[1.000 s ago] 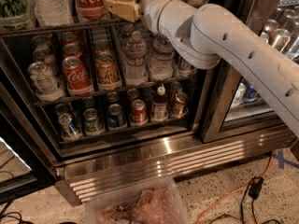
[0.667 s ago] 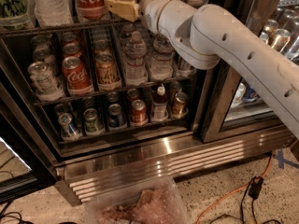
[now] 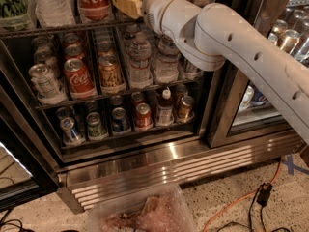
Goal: Pick orange can from top shelf of fridge
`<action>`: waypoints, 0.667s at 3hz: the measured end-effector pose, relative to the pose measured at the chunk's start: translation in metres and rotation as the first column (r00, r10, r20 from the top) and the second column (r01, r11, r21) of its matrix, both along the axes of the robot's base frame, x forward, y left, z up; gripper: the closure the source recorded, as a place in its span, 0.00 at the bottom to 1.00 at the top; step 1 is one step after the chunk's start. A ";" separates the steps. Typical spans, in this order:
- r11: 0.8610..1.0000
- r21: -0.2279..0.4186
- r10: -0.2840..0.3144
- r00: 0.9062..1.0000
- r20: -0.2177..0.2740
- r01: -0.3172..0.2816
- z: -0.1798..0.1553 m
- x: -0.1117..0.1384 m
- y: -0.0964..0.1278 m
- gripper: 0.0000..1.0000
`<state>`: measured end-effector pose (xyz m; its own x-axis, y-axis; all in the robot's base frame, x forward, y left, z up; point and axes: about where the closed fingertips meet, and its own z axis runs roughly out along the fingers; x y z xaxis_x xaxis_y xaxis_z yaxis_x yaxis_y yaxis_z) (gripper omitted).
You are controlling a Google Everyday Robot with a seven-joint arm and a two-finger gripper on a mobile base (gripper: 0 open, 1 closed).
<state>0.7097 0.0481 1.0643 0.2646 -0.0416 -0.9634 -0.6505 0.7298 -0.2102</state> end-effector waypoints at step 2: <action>1.000 -0.009 0.027 0.999 0.021 -0.027 0.018 0.000 0.005 1.00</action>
Offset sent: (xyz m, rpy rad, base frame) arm -0.0005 0.0051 0.0425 -0.0178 -0.0553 0.0566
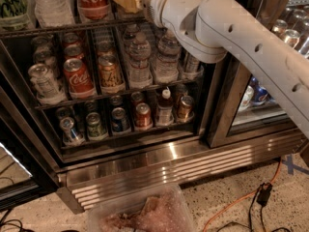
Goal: Pick orange can from top shelf of fridge
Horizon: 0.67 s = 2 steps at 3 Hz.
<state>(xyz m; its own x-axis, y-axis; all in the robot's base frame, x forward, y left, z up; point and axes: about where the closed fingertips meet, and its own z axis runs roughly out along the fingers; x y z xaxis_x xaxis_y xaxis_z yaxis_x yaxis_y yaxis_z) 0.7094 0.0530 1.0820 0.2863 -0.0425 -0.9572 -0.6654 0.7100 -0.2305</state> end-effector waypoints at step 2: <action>0.992 -0.084 0.095 0.995 -0.011 -0.095 0.014 -0.039 0.010 1.00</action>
Offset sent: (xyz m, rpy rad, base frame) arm -0.0672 0.0099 0.0099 -0.1471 0.0491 0.1530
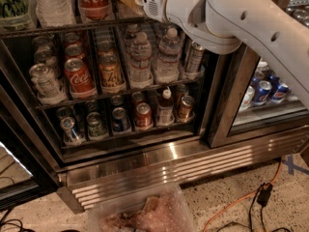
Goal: Pick orange can from top shelf of fridge
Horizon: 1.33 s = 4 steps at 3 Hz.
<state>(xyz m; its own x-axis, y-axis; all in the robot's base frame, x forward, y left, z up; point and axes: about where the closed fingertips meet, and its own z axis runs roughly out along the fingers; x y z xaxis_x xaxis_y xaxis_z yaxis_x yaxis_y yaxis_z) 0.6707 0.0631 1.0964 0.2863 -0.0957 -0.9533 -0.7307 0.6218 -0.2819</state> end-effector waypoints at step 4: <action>0.996 -0.066 0.058 0.995 -0.079 -0.063 -0.015 -0.025 0.000 1.00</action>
Offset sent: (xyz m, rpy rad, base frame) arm -0.0794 -0.0120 -0.0496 -0.1796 0.2346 0.1362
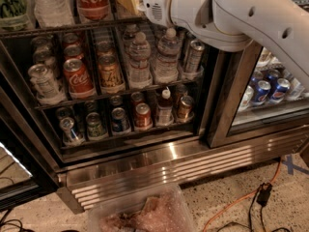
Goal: Pick orange can from top shelf of fridge
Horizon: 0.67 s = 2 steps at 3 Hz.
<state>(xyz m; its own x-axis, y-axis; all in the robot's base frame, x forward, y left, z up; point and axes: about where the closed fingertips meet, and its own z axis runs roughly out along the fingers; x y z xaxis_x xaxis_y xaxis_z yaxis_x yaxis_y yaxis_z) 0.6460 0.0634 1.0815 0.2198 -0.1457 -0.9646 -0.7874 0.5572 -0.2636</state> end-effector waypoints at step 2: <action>0.999 -0.021 0.026 0.999 -0.028 -0.027 -0.003 -0.009 -0.001 1.00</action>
Offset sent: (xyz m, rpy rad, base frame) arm -0.0648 -0.0168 -0.0140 -0.1062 0.1526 0.1332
